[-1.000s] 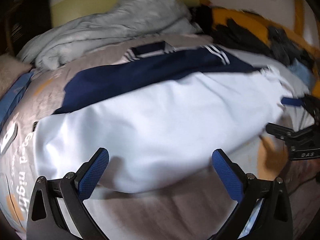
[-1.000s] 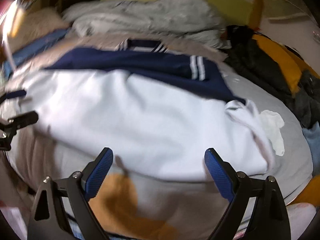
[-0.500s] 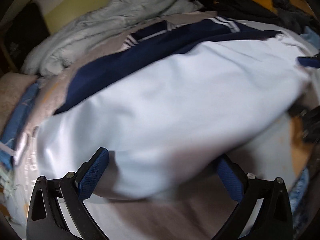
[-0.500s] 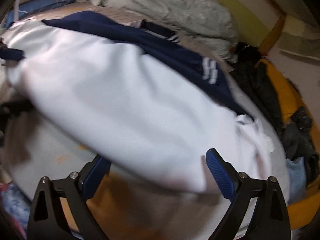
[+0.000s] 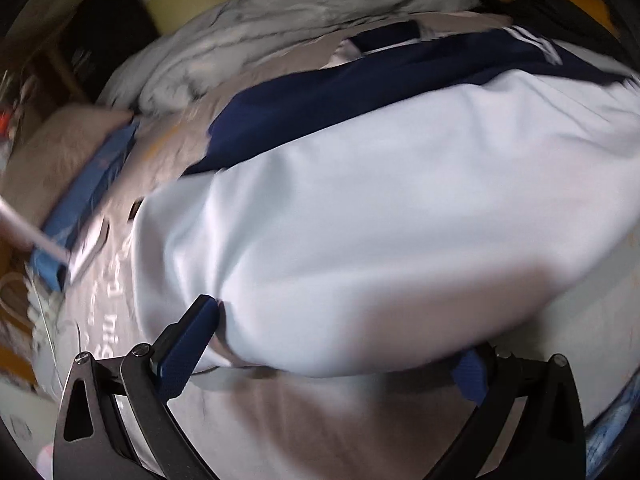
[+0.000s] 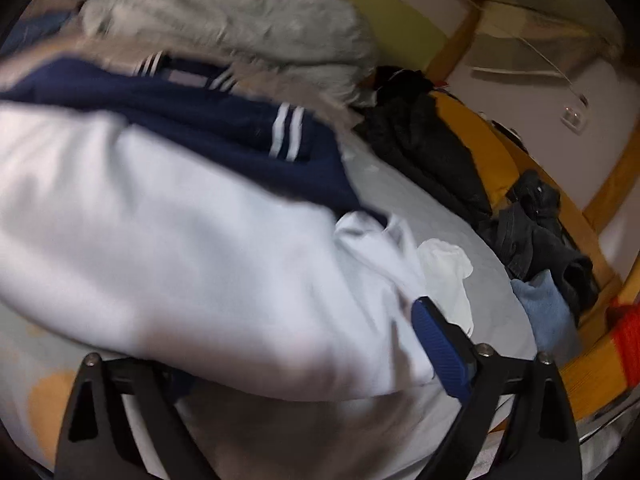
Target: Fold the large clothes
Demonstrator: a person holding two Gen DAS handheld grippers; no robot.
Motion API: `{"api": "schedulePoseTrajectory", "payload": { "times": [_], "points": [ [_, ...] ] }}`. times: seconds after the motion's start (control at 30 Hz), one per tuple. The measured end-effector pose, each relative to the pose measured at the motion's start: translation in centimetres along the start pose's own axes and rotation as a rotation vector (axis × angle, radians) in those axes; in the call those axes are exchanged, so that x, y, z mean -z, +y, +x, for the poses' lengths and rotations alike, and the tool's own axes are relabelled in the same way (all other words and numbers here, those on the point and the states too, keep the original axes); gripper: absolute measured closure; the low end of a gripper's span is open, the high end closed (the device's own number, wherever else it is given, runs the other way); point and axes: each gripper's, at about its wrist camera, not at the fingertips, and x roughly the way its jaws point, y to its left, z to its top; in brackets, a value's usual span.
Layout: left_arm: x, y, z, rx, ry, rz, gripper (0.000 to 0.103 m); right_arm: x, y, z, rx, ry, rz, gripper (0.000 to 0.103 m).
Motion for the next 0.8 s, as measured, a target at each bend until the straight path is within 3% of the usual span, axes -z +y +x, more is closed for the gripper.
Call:
{"api": "schedulePoseTrajectory", "payload": {
  "times": [0.1,0.17,0.2,0.23,0.27,0.33,0.47,0.6,0.7,0.8],
  "points": [
    [-0.3,2.6,1.2,0.006,0.026,-0.119,0.001,-1.6,-1.6,-0.4,-0.059,-0.039,0.076,0.031],
    [-0.4,4.6,1.6,0.044,0.036,-0.232,0.023,-1.7,-1.5,0.0,-0.057,-0.026,0.071,0.040],
    [-0.3,5.3,1.4,0.071,0.032,-0.268,0.029,-1.5,-1.4,0.6,-0.048,-0.007,0.063,0.041],
    [-0.2,5.6,1.2,0.073,0.019,-0.288,0.050,-1.0,-1.0,1.7,-0.078,0.056,0.055,0.046],
    [-0.1,5.7,0.6,0.044,-0.006,-0.289,0.074,-0.7,-1.0,2.2,-0.089,0.079,0.060,0.054],
    [0.0,5.8,-0.7,-0.034,-0.074,-0.280,0.088,-0.5,-0.8,2.3,-0.089,0.086,0.056,0.063],
    [0.0,7.4,-3.1,-0.029,-0.136,-0.349,0.092,-0.1,-1.3,0.3,-0.114,0.033,0.077,0.080],
    [0.8,9.2,-5.3,-0.012,-0.177,-0.369,0.092,-0.4,-2.6,-2.0,-0.141,-0.025,0.102,0.085],
    [1.0,11.1,-7.0,0.034,-0.202,-0.397,0.093,-0.4,-2.6,-5.3,-0.104,-0.101,0.005,0.086],
    [0.5,13.0,-7.6,0.086,-0.177,-0.465,0.093,-1.6,-3.6,-8.2,-0.169,-0.154,-0.027,0.086]
  ]
}}
